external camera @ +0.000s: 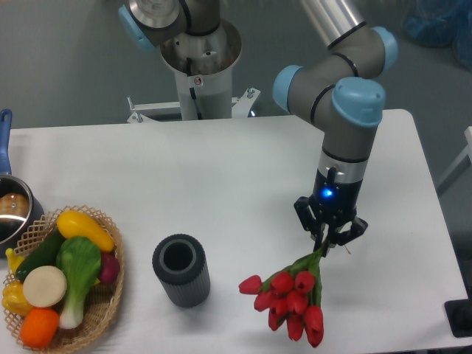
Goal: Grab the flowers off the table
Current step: 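Lift the red tulip bunch up off the table by the stems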
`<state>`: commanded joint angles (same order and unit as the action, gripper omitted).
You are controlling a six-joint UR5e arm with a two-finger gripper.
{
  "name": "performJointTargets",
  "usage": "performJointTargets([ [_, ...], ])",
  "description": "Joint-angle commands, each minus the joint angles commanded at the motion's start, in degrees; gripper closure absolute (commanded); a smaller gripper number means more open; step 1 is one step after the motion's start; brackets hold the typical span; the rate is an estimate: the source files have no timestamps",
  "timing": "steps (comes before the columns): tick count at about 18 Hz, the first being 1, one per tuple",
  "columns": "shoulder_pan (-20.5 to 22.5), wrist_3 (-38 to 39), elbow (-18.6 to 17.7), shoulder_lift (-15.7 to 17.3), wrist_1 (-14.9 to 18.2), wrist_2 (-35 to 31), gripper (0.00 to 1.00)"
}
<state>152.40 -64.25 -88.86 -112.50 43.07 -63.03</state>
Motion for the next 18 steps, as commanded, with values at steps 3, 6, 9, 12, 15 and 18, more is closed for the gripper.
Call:
performJointTargets([
  [3, 0.44, 1.32, 1.49, 0.87, 0.0, 6.05, 0.92],
  [6, 1.58, 3.42, 1.94, 2.11, 0.0, 12.91, 0.92],
  [9, 2.63, 5.36, 1.94, 3.34, 0.09, 15.12, 0.92],
  [12, 3.07, 5.8, 1.94, 3.43, 0.09, 18.11, 0.93],
  [15, 3.16, 5.8, 1.94, 3.69, 0.09, 18.56, 0.93],
  [18, 3.16, 6.86, 1.76, 4.31, 0.09, 18.65, 0.93],
])
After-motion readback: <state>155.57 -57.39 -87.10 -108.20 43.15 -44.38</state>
